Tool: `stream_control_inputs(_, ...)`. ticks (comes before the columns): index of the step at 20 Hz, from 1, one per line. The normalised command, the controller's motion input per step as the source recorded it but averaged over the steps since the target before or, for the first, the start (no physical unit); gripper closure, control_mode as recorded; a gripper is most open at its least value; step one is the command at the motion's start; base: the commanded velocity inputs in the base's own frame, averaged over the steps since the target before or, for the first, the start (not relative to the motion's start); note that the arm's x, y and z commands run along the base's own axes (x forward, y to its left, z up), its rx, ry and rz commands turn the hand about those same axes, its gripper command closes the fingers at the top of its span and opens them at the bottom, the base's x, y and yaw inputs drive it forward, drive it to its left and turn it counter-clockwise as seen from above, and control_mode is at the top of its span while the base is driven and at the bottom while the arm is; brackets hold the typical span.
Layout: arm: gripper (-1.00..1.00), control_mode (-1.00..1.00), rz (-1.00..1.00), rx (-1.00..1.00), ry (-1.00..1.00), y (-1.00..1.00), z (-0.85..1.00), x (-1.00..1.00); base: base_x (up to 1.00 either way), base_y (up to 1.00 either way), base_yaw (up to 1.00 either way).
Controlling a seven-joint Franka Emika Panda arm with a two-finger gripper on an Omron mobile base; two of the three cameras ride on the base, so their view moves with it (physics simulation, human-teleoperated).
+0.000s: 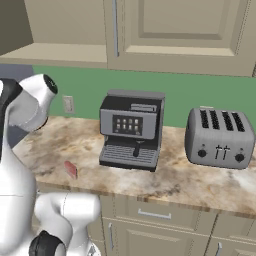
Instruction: Retrieve the tupperware from the cabinet, then place the raw meat into the tupperware to avoid contamination.
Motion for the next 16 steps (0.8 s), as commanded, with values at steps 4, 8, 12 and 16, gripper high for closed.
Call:
stream_control_inputs(4,-1.00,-1.00,0.24,-0.40,-0.12,-0.29,-0.35,0.09,0.00,0.00,0.00)
stream_control_inputs(8,-1.00,-1.00,0.13,-0.45,0.00,-0.22,-0.43,0.07,0.00,0.00,0.00)
stream_control_inputs(12,-1.00,-1.00,0.14,-0.38,-0.04,-0.31,-0.61,0.00,0.00,0.00,0.00)
stream_control_inputs(16,-1.00,-1.00,0.21,-0.30,-0.15,-0.51,-0.56,0.00,0.00,0.00,0.00)
